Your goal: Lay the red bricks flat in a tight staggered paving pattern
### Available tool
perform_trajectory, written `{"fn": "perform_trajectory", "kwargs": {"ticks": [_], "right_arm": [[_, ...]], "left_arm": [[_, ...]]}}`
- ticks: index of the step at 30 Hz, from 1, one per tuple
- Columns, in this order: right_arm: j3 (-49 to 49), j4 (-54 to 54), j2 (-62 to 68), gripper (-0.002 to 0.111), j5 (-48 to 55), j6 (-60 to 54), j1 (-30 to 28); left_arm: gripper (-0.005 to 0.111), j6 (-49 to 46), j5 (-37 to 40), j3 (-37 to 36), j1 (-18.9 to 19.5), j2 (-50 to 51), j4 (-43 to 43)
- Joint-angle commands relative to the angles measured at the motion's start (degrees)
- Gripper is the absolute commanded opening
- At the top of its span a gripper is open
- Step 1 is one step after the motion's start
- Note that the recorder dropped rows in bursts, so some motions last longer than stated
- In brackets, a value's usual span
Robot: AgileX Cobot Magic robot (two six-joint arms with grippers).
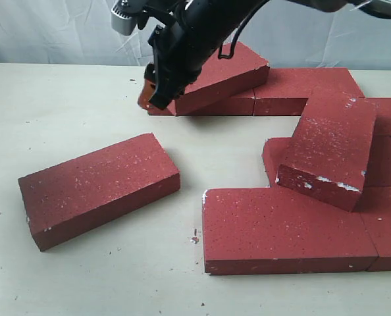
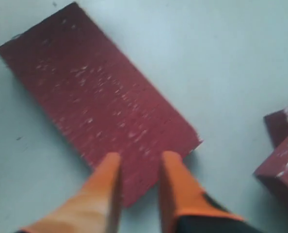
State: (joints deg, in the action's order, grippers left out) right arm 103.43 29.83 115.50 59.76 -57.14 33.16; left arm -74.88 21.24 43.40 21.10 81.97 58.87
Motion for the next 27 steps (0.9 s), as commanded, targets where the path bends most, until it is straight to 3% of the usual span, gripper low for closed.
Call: {"fn": "perform_trajectory", "kwargs": {"ticks": [1,5,8,11,15,20,27], "right_arm": [[-0.3,-2.3,-1.2,0.001,10.2,6.8,0.1],[-4.0,-1.7,-1.2,0.001,10.2,6.8,0.1],[-7.4,-3.5,-0.8,0.001,0.5,6.8,0.1],[-10.6,-5.5,0.4,0.001,-9.2,7.0,0.1],[-11.1,-9.9,3.2,0.001,-12.8,9.2,0.1],[-11.1,-15.6,6.6,0.001,-15.3,12.9,-0.3],[-11.1,-15.6,10.5,0.001,-20.0,14.4,-1.2]], "left_arm": [[0.000,-0.3,4.5,-0.3,0.0,0.9,1.3],[0.000,-0.3,19.3,-0.3,0.0,2.0,-3.3],[0.000,-0.3,25.4,-0.5,0.0,2.0,-7.2],[0.000,1.4,19.7,-1.9,0.0,2.0,-8.1],[0.000,5.8,16.2,-3.7,0.0,2.2,-13.9],[0.000,5.7,16.2,-3.6,-0.1,5.2,-13.3],[0.000,5.0,19.1,-3.5,-0.1,16.3,-13.3]]}}
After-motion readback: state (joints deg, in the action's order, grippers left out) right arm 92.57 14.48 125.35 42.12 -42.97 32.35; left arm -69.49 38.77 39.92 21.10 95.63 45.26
